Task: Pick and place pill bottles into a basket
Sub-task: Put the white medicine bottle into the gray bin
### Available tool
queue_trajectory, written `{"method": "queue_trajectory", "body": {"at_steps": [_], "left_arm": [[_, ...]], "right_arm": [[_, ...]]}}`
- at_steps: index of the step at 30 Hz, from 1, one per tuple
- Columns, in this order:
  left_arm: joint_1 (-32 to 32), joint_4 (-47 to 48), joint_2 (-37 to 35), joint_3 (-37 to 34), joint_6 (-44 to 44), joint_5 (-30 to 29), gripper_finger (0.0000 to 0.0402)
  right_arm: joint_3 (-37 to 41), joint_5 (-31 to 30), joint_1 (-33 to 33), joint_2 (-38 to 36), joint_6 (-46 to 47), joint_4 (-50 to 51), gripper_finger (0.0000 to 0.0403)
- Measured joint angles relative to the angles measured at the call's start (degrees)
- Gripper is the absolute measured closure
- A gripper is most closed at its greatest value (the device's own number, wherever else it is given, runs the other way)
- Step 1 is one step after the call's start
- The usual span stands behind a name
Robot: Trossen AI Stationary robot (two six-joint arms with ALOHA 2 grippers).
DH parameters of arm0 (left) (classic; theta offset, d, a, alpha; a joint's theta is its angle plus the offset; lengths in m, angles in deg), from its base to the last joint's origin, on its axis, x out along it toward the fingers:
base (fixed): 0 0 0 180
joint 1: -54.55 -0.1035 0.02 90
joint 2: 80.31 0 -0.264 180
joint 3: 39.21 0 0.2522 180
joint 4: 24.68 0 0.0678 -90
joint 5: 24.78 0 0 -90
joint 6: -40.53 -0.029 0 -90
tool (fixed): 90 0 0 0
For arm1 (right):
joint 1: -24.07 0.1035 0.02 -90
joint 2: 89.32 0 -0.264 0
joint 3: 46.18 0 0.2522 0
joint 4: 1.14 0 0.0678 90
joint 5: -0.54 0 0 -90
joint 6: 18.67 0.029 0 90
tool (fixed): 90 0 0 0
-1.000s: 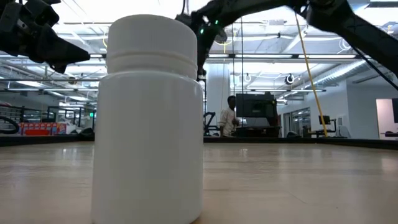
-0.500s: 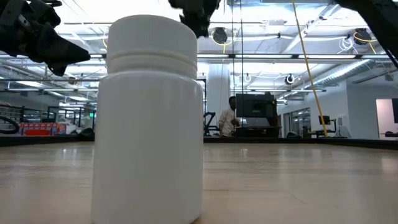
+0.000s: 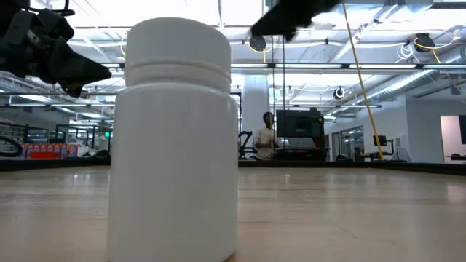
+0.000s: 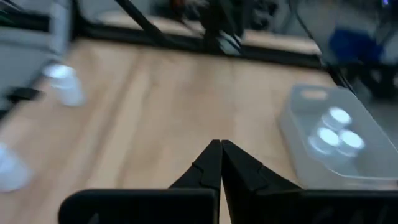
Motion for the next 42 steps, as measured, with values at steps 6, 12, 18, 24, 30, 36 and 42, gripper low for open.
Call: {"method": "queue_trajectory", "body": {"at_steps": [6,12,18,24,30,36,42], "left_arm": [[-0.02,1.44,0.13,0.0,-0.3,-0.26,0.0334],[-0.02,1.11,0.33,0.0,0.48,-0.42,0.0334],[-0.02,1.45,0.33,0.0,0.53,-0.41,0.0334],[-0.02,1.94,0.33,0.04,0.68,-0.37,0.0334],[-0.02,1.98,0.33,0.04,0.48,-0.39,0.0334],[-0.02,0.25,0.33,0.04,1.93,-0.43,0.0334],[-0.02,-0.37,0.33,0.04,1.93,-0.44,0.0334]], "right_arm": [[24.9,-4.51,7.2,-15.1,-0.14,-22.84,0.0403],[38.71,-13.58,10.95,-24.01,6.93,-29.31,0.0403],[45.51,-13.53,11.73,-33.64,5.55,-28.16,0.0403],[52.08,-15.76,11.71,-46.12,2.31,-27.7,0.0403],[55.35,-17.13,11.71,-56.17,0.34,-24.7,0.0403],[55.5,-19.48,11.7,-62.63,0.44,-16.19,0.0403],[55.55,-27.18,11.66,-66.59,1.35,-10.9,0.0403]]}}
